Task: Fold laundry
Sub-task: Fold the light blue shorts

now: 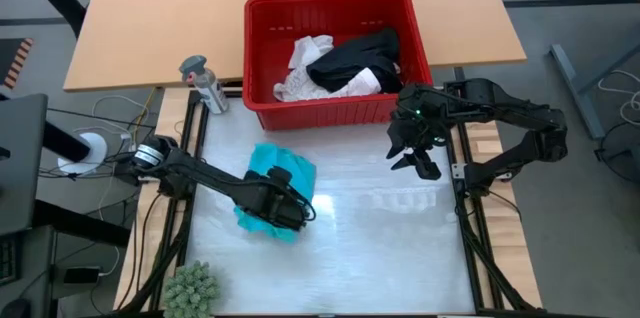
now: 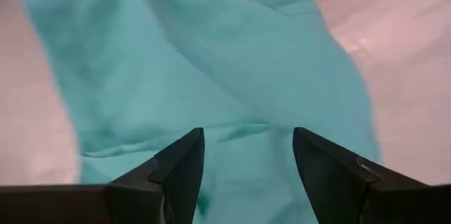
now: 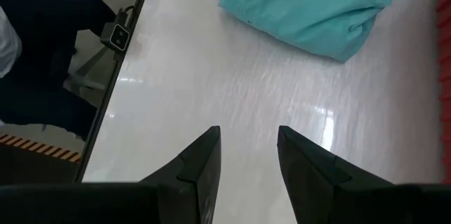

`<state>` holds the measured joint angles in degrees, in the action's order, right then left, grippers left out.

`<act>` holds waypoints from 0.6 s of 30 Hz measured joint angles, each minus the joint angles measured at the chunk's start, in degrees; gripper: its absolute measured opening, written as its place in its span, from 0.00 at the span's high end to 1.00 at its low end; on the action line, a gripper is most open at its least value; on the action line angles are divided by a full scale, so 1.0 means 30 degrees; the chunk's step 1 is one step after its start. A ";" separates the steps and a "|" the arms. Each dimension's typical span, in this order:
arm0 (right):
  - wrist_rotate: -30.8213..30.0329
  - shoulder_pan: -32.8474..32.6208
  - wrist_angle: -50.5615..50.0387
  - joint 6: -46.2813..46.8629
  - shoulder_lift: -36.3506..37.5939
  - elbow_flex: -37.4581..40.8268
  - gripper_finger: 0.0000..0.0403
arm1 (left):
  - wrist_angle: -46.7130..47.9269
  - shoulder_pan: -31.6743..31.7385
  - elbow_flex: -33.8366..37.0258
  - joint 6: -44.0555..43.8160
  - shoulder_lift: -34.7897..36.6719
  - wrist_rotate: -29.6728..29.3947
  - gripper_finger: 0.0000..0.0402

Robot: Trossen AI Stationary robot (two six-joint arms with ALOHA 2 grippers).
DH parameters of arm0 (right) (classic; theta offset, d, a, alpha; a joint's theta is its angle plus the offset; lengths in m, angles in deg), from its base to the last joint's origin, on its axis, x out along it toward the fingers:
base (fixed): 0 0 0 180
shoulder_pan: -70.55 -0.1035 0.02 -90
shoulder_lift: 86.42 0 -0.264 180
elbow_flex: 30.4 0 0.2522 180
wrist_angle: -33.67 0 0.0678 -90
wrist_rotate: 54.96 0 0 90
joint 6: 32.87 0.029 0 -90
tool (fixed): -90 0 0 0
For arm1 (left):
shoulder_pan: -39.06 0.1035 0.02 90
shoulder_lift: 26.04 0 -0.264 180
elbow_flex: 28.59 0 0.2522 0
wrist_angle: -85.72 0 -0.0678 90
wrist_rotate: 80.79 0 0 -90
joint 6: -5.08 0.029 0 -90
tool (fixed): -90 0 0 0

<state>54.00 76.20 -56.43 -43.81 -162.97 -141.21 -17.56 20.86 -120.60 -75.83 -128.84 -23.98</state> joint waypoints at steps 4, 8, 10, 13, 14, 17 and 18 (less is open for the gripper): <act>0.0002 0.0000 -0.0006 0.0007 0.0000 0.0000 0.59 | -0.0480 0.0359 -0.0009 0.0508 -0.1227 0.1330 0.49; 0.0002 0.0000 0.0005 0.0007 0.0000 0.0000 0.59 | -0.0069 0.0419 -0.0355 0.0381 -0.2490 0.1969 0.49; 0.0003 -0.0007 0.0000 0.0007 0.0000 0.0000 0.59 | 0.0278 0.0396 -0.0571 0.0101 -0.2653 0.1710 0.49; 0.0002 -0.0004 0.0002 0.0000 0.0000 0.0000 0.59 | 0.1056 0.0262 -0.0882 -0.0694 -0.2620 0.1294 0.49; 0.0002 -0.0007 0.0002 -0.0007 0.0000 0.0000 0.59 | 0.1433 0.0192 -0.1092 -0.0806 -0.2580 0.1138 0.50; 0.0002 0.0000 0.0002 -0.0071 0.0000 0.0000 0.59 | 0.2587 -0.0036 -0.1917 -0.1259 -0.2455 0.0345 0.56; 0.0002 0.0000 0.0006 -0.0162 0.0000 0.0000 0.59 | 0.2720 -0.0100 -0.2037 -0.1309 -0.2437 0.0093 0.59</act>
<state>54.00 76.20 -56.41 -44.29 -162.97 -141.21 -9.41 20.56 -126.71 -79.76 -136.15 -23.70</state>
